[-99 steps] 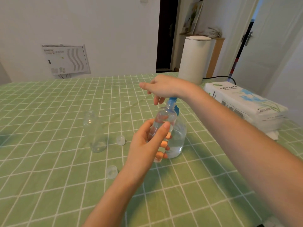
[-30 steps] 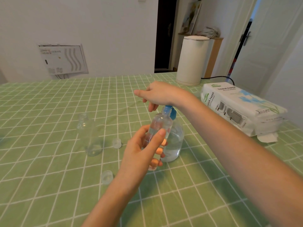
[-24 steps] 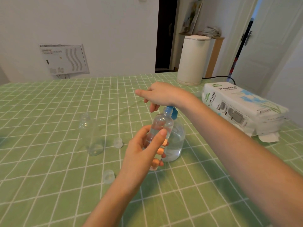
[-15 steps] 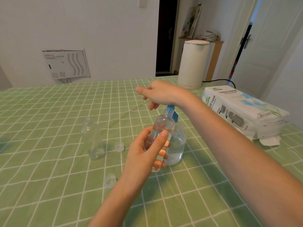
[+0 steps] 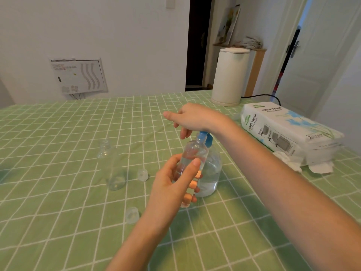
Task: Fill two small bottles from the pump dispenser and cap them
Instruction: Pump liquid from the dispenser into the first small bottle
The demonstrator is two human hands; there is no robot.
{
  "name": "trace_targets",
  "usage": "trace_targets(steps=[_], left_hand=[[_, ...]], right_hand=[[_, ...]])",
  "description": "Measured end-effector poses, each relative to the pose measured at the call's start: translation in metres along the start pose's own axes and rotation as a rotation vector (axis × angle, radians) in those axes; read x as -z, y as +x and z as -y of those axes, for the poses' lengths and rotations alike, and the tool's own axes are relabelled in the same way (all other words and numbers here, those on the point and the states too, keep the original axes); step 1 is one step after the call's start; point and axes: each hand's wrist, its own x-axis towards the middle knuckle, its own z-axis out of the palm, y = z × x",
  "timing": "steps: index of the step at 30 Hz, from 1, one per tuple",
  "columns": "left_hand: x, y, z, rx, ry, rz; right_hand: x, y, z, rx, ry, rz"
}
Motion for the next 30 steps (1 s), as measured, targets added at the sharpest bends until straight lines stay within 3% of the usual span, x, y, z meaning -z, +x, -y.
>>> trace_targets(steps=[8,30], left_hand=[[-0.002,0.001,-0.005,-0.015,-0.024,0.017],[0.001,0.001,0.000,0.006,-0.013,0.013]], right_hand=[[0.011,0.001,0.003,0.029,0.014,-0.086],[0.001,0.002,-0.003,0.010,0.046,-0.039]])
